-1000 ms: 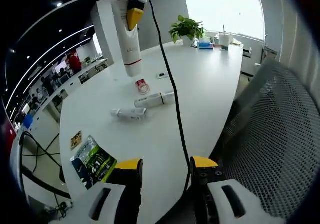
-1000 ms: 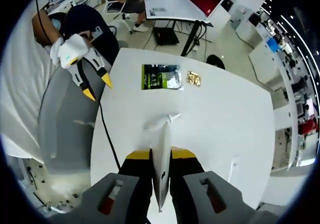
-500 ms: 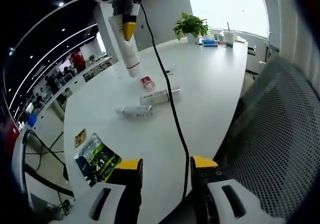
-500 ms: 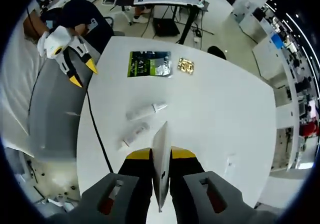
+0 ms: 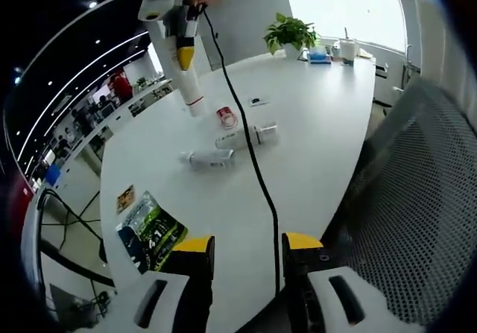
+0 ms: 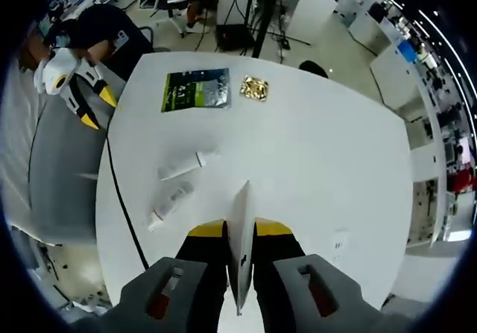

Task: Arrange the skincare products in the storage area until every visible bottle or jar stands upright without overlapping.

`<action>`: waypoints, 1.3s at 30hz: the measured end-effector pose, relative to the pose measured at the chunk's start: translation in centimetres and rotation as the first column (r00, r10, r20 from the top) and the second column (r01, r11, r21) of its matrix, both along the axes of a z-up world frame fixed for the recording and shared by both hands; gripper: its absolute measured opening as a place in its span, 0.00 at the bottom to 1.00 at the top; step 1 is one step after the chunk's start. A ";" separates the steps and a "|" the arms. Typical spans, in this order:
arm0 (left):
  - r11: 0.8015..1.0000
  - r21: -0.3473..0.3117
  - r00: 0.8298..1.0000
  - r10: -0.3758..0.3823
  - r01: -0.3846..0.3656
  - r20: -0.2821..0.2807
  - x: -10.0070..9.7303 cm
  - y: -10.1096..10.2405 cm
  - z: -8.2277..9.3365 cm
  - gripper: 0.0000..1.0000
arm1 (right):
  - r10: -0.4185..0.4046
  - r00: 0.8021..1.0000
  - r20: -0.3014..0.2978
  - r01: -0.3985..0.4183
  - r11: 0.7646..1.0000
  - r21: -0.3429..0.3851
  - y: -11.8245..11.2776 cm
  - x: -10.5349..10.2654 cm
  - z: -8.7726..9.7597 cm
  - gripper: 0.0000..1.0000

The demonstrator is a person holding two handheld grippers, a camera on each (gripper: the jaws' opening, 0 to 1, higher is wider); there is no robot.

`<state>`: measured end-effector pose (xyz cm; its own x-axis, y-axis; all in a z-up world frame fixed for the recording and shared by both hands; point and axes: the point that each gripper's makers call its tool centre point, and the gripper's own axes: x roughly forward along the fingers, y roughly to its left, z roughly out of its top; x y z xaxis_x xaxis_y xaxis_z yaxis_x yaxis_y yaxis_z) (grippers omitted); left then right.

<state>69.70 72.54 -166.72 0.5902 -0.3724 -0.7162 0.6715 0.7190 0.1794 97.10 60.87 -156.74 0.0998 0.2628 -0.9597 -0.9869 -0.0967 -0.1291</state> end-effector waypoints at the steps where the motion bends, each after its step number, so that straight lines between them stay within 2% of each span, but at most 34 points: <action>1: 1.000 -0.001 1.000 0.003 -0.003 0.002 0.0 0.0 0.0 0.37 | -0.005 1.000 -0.001 0.005 1.000 0.000 0.0 0.3 -0.2 0.09; 13: 1.000 0.001 1.000 0.023 -0.023 -0.002 0.2 0.6 0.0 0.32 | -0.026 0.999 -0.019 0.025 0.998 -0.051 -0.4 2.7 -2.7 0.09; 18: 1.000 -0.004 0.999 0.030 -0.030 -0.014 0.0 0.7 -0.1 0.28 | -0.035 0.999 -0.026 0.034 0.998 -0.050 -0.1 3.3 -3.4 0.09; 25: 0.999 -0.018 0.999 0.042 -0.042 -0.016 0.1 0.7 -0.1 0.27 | -0.042 0.998 -0.053 0.040 0.998 -0.052 0.0 3.5 -4.4 0.09; 30: 0.999 -0.018 0.999 0.048 -0.048 -0.023 0.1 0.8 -0.2 0.26 | -0.056 0.996 -0.073 0.051 0.996 -0.072 -0.9 3.5 -5.4 0.10; 33: 0.999 -0.017 0.998 0.051 -0.051 -0.027 0.1 0.9 -0.2 0.25 | -0.071 0.994 -0.085 0.066 0.996 -0.063 -1.2 3.5 -5.7 0.10; 34: 0.998 -0.016 0.998 0.052 -0.053 -0.031 0.0 0.9 -0.3 0.25 | -0.097 0.991 -0.091 0.093 0.995 -0.044 -1.1 3.8 -5.5 0.10; 39: 0.999 -0.014 0.998 0.050 -0.051 -0.040 -0.1 0.9 -0.4 0.24 | -0.059 0.995 -0.076 0.056 0.998 -0.041 -1.1 3.9 -5.6 0.11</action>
